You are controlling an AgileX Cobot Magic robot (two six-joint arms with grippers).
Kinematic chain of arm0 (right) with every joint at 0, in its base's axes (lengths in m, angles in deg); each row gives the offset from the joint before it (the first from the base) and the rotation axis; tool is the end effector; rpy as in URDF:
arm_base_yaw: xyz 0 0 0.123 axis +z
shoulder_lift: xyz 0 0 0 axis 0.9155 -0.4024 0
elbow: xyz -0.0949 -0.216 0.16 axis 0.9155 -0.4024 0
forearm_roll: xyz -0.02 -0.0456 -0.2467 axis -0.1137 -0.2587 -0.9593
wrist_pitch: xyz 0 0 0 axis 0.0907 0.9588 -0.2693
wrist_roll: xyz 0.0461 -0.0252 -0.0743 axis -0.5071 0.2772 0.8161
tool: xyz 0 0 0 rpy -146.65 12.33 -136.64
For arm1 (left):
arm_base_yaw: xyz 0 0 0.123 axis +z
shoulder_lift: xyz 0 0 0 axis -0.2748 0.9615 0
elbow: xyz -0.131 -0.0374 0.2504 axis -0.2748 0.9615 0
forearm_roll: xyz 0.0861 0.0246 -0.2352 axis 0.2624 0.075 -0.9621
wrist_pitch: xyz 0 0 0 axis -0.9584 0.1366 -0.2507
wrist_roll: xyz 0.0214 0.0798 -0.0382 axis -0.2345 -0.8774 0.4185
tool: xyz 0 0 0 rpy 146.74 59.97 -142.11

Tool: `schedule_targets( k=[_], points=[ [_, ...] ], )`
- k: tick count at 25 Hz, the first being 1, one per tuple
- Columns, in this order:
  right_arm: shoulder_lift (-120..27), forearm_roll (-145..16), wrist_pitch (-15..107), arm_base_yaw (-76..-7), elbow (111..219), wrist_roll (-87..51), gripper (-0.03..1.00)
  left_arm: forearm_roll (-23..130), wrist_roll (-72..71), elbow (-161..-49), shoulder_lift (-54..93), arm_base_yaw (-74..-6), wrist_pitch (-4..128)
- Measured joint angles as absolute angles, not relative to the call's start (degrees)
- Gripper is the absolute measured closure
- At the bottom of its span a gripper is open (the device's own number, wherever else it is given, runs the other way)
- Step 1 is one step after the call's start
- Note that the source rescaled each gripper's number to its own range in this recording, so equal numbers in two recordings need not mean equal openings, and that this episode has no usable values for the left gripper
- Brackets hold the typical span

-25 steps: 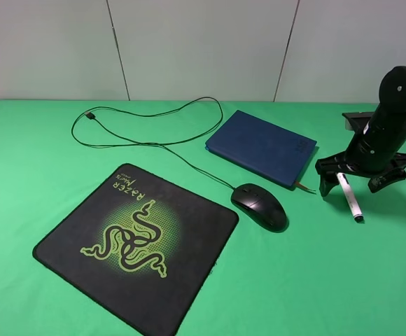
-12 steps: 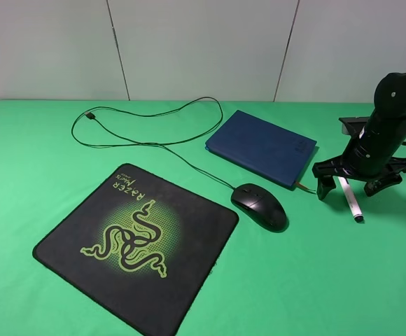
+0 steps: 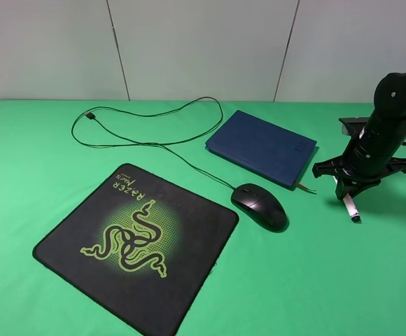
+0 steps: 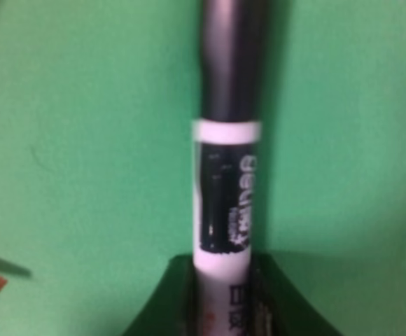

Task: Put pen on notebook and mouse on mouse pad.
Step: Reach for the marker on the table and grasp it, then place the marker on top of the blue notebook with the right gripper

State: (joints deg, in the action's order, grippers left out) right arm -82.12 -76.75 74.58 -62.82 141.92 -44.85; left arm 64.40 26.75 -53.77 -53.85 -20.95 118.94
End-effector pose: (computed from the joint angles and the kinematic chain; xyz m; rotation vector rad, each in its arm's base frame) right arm 0.3235 0.0152 0.1211 -0.0657 3.0329 -0.0644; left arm -0.0051 -0.0028 0.2752 0.2136 2.0388 -0.0289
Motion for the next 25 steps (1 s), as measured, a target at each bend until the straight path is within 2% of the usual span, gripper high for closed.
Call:
schedule_targets(
  k=[9,20,25],
  points=[
    [-82.07,-76.75,75.89,-62.82,141.92,-44.8,0.96,64.4,26.75,-53.77,-53.85,-20.95,118.94],
    [-74.8,-75.36,82.78,-62.82,142.32,-44.8,0.96,64.4,26.75,-53.77,-53.85,-20.95,118.94],
    [-73.23,-72.38,88.88,-62.82,146.07,-42.14,0.96,64.4,26.75,-53.77,-53.85,-20.95,118.94]
  ],
)
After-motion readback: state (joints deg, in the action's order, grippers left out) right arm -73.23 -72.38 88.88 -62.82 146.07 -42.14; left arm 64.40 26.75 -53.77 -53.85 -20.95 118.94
